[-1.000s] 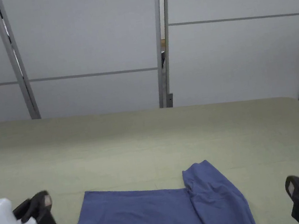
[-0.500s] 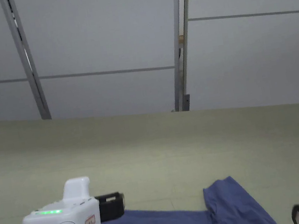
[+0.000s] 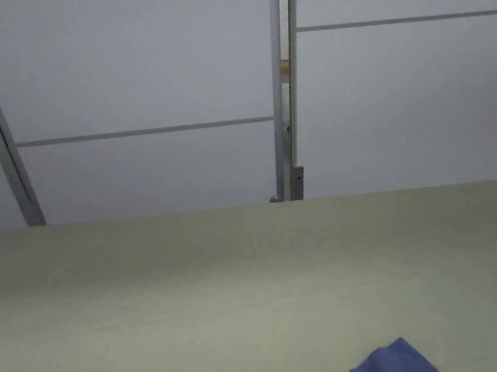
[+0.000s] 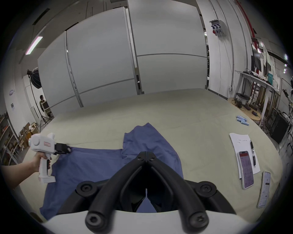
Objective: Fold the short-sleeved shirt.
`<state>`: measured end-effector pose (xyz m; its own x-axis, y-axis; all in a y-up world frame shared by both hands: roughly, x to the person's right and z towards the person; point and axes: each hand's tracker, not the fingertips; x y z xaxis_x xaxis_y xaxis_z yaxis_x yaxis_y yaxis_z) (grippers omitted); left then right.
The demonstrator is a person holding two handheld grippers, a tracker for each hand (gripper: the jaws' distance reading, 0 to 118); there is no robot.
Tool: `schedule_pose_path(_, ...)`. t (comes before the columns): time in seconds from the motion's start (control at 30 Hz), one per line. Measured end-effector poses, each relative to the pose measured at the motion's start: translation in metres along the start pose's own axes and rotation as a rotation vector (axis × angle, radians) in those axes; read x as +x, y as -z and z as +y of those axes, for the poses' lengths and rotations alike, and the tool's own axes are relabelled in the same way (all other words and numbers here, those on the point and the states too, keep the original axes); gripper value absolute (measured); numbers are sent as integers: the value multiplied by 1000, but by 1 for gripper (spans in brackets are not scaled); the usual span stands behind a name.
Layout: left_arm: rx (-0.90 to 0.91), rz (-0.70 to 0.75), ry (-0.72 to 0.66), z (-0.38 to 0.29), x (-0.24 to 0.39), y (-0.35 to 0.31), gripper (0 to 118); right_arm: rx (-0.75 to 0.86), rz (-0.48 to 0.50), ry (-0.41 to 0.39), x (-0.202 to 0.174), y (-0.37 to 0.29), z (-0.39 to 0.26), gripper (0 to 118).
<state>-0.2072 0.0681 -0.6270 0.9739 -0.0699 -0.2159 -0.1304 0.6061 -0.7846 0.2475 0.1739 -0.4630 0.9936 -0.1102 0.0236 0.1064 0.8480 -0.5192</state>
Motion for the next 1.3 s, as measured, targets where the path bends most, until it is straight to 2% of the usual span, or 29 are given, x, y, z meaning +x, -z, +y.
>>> schedule_pose_path(0.03,22,-35,19,-3,0,-1,75,0,-14,-3,0,7,-2,10)
schedule_pose_path(0.07,25,-56,13,-4,-1,-7,53,3,-32,-8,3,16,-1,32)
schedule_pose_path(0.1,12,-83,-14,-5,-3,-12,1,-2,-31,-13,7,26,1,83)
schedule_pose_path(0.13,30,-137,-59,-6,-7,-19,1,-41,-41,-14,9,42,2,114)
schedule_pose_path(0.17,25,-172,-95,-7,-10,-26,1,-91,-51,-3,13,61,3,118)
schedule_pose_path(0.2,35,-174,-108,-10,-12,-32,1,-39,-68,-10,20,71,5,118)
schedule_pose_path(0.27,54,-156,-82,-16,-16,-46,1,-182,-99,6,26,117,0,118)
schedule_pose_path(0.33,62,-167,-82,-15,-20,-57,1,-250,-153,51,36,149,-8,118)
schedule_pose_path(0.37,63,-168,-80,-17,-23,-62,1,-301,-149,75,42,165,-13,118)
schedule_pose_path(0.4,65,-171,-79,-19,-25,-67,1,-353,-167,108,48,175,-11,113)
schedule_pose_path(0.43,67,-174,-72,-20,-27,-71,1,-415,-172,137,52,186,-15,102)
schedule_pose_path(0.47,71,-173,-63,-22,-27,-74,1,-478,-166,143,53,195,-21,98)
schedule_pose_path(0.5,70,-169,-53,-24,-27,-76,1,-474,-264,58,47,197,-26,83)
schedule_pose_path(0.53,68,-164,-42,-26,-26,-79,1,-366,-232,-61,28,184,-22,48)
schedule_pose_path(0.57,71,-161,-36,-29,-26,-82,1,-354,-227,-97,17,179,-24,3)
schedule_pose_path(0.63,77,-159,-32,-31,-25,-88,1,-286,-204,-129,0,166,-29,3)
schedule_pose_path(0.67,78,-159,-37,-31,-25,-92,1,-285,-161,-124,-3,156,-23,3)
schedule_pose_path(0.7,84,-163,-45,-32,-26,-99,1,-278,-115,-113,-3,149,-21,3)
schedule_pose_path(0.73,104,-168,-63,-33,-27,-108,1,-245,-149,-112,-6,137,-19,3)
schedule_pose_path(0.8,163,-178,-110,-33,-31,-132,1,-82,-113,-55,-8,100,-9,3)
schedule_pose_path(0.9,290,-176,-141,-37,-40,-182,1,83,-57,-39,-6,36,15,3)
schedule_pose_path(1.1,579,-180,-220,-71,-49,-307,1,375,-6,-74,-3,-105,45,3)
schedule_pose_path(1.3,881,-108,-160,-121,-37,-403,1,613,22,-68,-17,-207,48,3)
